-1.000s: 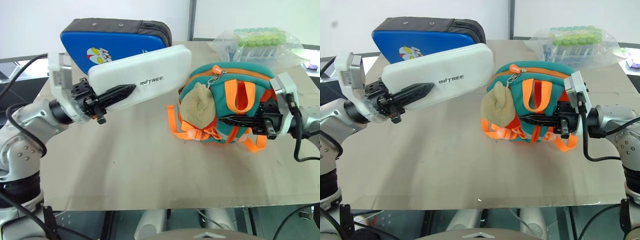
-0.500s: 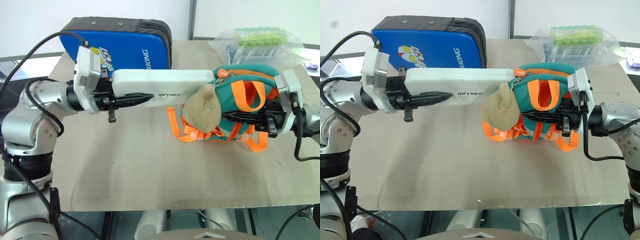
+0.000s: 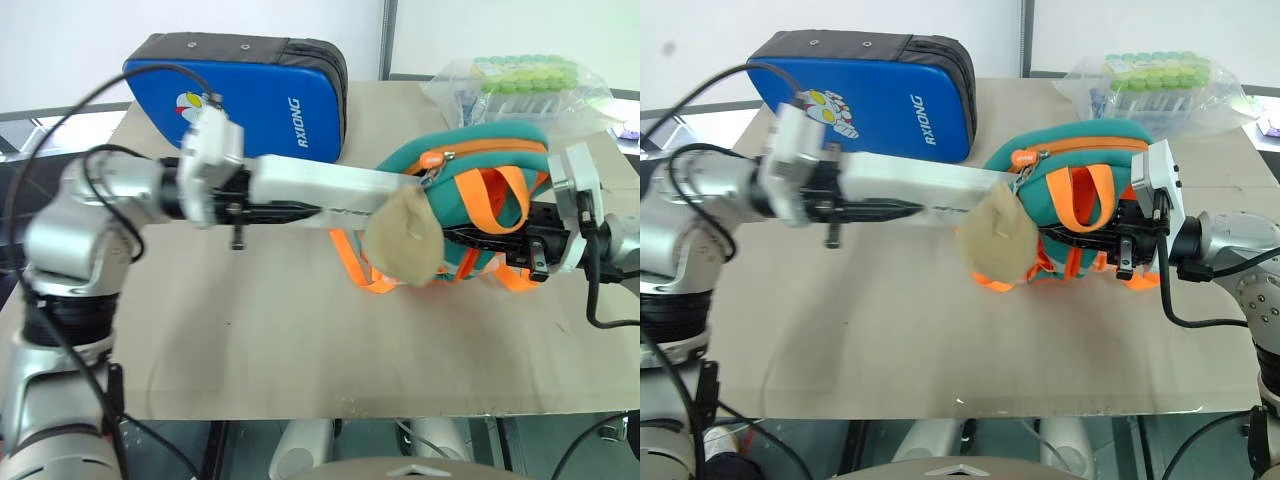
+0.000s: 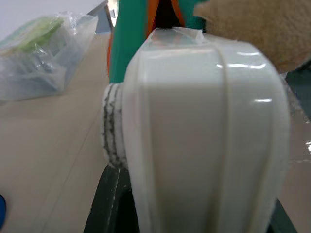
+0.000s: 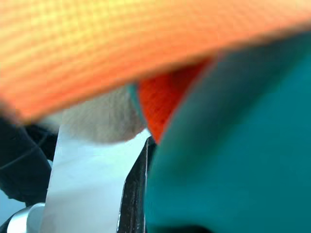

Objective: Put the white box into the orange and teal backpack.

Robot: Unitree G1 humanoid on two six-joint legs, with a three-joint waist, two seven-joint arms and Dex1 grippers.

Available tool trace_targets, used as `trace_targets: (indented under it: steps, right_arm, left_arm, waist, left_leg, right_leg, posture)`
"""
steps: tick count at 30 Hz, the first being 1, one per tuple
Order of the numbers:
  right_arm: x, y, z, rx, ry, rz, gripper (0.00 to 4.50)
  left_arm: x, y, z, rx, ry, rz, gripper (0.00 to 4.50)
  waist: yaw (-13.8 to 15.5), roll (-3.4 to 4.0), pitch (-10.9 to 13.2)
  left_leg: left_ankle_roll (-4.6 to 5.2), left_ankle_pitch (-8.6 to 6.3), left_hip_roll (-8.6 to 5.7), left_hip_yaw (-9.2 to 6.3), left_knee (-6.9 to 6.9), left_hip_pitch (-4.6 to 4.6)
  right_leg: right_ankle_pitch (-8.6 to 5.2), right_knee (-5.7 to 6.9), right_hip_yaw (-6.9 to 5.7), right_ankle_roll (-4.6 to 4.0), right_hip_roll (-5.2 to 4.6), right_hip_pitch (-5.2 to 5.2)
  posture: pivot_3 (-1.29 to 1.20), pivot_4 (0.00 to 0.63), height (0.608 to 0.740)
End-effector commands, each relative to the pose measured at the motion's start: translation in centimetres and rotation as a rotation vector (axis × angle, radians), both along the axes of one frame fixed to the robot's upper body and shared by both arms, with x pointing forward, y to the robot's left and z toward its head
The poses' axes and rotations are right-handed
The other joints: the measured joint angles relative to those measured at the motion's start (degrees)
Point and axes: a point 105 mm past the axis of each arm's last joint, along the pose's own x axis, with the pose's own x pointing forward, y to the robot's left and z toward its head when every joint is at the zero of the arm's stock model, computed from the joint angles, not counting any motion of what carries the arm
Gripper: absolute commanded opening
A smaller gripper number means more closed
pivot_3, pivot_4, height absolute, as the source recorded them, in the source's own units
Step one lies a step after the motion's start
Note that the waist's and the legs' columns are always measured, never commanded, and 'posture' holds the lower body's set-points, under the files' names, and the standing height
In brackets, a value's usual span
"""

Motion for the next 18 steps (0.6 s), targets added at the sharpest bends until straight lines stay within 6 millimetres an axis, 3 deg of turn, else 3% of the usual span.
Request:
trace_targets:
  steps: [1,7,10,12,14,17,18]
  right_arm:
    - [-0.8,1.1,1.2,0.027,-0.079,0.018,0.04]
    - [-0.9,2.0,1.0,0.076,-0.074,0.009,0.04]
    - [-0.7,2.0,1.0,0.100,-0.064,-0.014,0.04]
    - [-0.5,1.8,0.9,0.110,-0.057,-0.035,0.00]
    - [-0.3,1.6,0.6,0.107,-0.054,-0.058,0.00]
    - [0.5,1.0,-0.3,0.091,-0.031,-0.134,0.00]
    - [0.6,1.0,-0.5,0.091,-0.026,-0.142,0.00]
  left_arm:
    - [0.6,-2.8,0.5,0.067,-0.053,0.038,0.90]
    - [3.2,-8.8,-0.3,0.112,-0.186,0.053,0.90]
    - [2.5,-11.3,-2.0,0.105,-0.093,-0.056,0.90]
    - [2.4,-11.1,-3.4,0.145,-0.059,-0.079,1.95]
    - [2.9,-10.3,-3.2,0.106,-0.053,-0.044,2.78]
    - [3.2,-5.9,0.7,-0.165,0.158,0.049,4.26]
    - [2.7,-4.6,1.2,-0.207,0.249,0.053,4.39]
  waist:
    - [-0.17,-0.01,0.00]
    - [-0.29,-0.01,0.00]
    - [-0.50,0.01,0.00]
    - [-0.51,0.01,0.00]
    - [-0.61,0.03,-0.02]
    - [-0.89,0.03,-0.01]
    - [-1.18,0.03,0.00]
  left_leg:
    - [0.00,0.00,-0.01,0.01,0.09,-0.01]
    - [-0.06,0.04,-0.05,0.03,0.24,0.00]
    - [-0.16,0.10,-0.06,0.05,0.26,0.01]
    - [-0.16,0.10,-0.05,0.06,0.27,0.03]
    - [-0.16,0.09,-0.04,0.06,0.26,0.05]
    - [-0.02,0.02,-0.02,0.03,0.30,0.07]
    - [0.01,0.00,-0.01,0.00,0.31,0.08]
  right_leg:
    - [0.01,0.02,0.00,0.03,0.01,0.02]
    - [0.03,0.12,0.01,0.05,0.02,0.05]
    - [0.03,0.17,0.04,0.05,0.02,0.04]
    - [0.02,0.26,0.06,0.05,0.01,0.02]
    - [0.02,0.30,0.07,0.05,0.02,0.01]
    - [0.02,0.39,0.08,0.05,0.03,0.00]
    - [0.02,0.45,0.09,0.05,0.03,-0.03]
  posture:
    - [0.00,0.150,0.740]
    - [0.00,0.150,0.740]
    - [0.00,0.150,0.740]
    - [0.00,0.150,0.740]
    - [0.00,0.150,0.740]
    - [0.00,0.150,0.740]
    - [0.00,0.150,0.740]
